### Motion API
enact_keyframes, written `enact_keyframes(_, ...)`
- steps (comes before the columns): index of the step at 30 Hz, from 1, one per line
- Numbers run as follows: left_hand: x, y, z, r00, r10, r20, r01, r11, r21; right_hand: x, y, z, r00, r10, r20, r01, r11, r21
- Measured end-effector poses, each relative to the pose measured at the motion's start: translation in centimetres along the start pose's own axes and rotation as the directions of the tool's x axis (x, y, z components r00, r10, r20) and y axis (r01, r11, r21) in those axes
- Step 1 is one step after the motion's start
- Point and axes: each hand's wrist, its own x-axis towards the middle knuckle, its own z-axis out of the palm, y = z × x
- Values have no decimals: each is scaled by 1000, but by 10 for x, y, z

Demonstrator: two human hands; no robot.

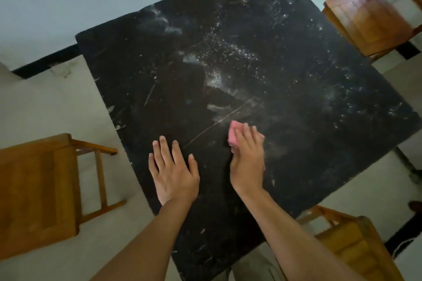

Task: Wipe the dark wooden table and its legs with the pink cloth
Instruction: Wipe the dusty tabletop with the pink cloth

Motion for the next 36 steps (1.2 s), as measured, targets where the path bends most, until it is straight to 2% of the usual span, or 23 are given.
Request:
enact_keyframes(1,1,0,0,1000,-4,6,4,1000,2,17,-16,10,995,-68,75,64,997,52)
enact_keyframes(3,0,0,0,1000,6,-1,-6,1000,17,58,-39,15,971,-121,208,83,980,182)
enact_keyframes(5,2,-2,2,999,17,-35,-16,1000,26,87,-45,4,970,-174,169,129,960,247)
enact_keyframes(7,3,-3,4,999,23,-49,-22,1000,20,80,-34,-17,942,-322,94,304,939,164)
enact_keyframes(8,2,-4,4,998,28,-51,-27,999,17,65,-23,-26,909,-404,106,396,914,90)
enact_keyframes(10,1,-5,4,998,32,-58,-31,1000,2,22,-1,-40,815,-513,270,543,838,-48)
enact_keyframes(12,3,-5,3,998,26,-57,-27,1000,-11,-8,16,-35,694,-530,487,669,725,-163)
enact_keyframes(14,4,-5,3,998,27,-51,-28,1000,-14,8,17,-24,644,-514,567,717,663,-214)
enact_keyframes(16,4,-6,3,999,26,-37,-26,1000,0,52,-3,-4,664,-474,578,682,701,-209)
enact_keyframes(18,1,-8,4,999,16,-41,-15,1000,11,113,-31,13,749,-392,535,578,782,-236)
enact_keyframes(21,1,-9,4,997,31,-68,-30,999,12,194,-76,18,881,-244,406,377,880,-289)
enact_keyframes(23,5,-10,4,997,26,-71,-26,1000,5,208,-83,7,912,-277,302,363,888,-282)
enact_keyframes(25,5,-12,3,998,14,-60,-13,1000,4,182,-60,-18,892,-370,260,429,874,-228)
enact_keyframes(27,2,-13,2,998,11,-54,-11,1000,7,129,-16,-50,867,-413,280,469,865,-177)
enact_keyframes(29,2,-12,1,999,2,-49,-2,1000,7,76,34,-75,843,-388,371,483,851,-206)
enact_keyframes(31,3,-10,0,999,-14,-49,14,1000,7,50,71,-82,789,-382,482,532,817,-222)
enact_keyframes(34,5,-8,0,998,-30,-46,31,1000,6,95,67,-54,764,-454,458,585,788,-194)
enact_keyframes(36,6,-8,0,999,-38,-35,38,999,9,159,33,-27,785,-444,432,559,809,-183)
